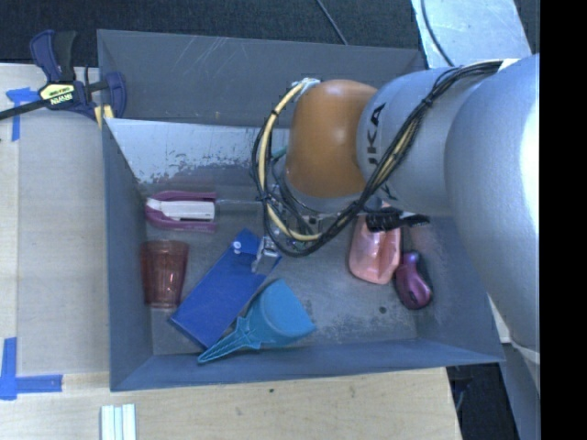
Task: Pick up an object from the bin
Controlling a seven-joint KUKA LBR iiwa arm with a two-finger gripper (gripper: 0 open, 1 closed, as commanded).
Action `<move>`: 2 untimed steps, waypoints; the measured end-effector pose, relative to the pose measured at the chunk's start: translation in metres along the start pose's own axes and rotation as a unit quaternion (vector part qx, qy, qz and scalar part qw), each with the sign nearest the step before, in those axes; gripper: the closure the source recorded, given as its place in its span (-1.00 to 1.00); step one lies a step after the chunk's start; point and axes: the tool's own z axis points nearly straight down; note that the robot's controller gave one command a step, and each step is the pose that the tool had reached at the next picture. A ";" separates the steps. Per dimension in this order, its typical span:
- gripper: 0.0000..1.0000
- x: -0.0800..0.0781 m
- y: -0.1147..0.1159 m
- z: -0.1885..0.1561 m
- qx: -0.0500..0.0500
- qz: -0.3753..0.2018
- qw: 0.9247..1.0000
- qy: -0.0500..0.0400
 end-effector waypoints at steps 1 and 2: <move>-1.00 -0.022 0.000 0.040 -0.002 -0.027 1.000 0.000; -1.00 0.001 -0.005 0.042 -0.003 0.022 1.000 -0.008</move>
Offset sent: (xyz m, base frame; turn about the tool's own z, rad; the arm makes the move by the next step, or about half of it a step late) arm -0.0064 -0.0044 -0.0473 0.0434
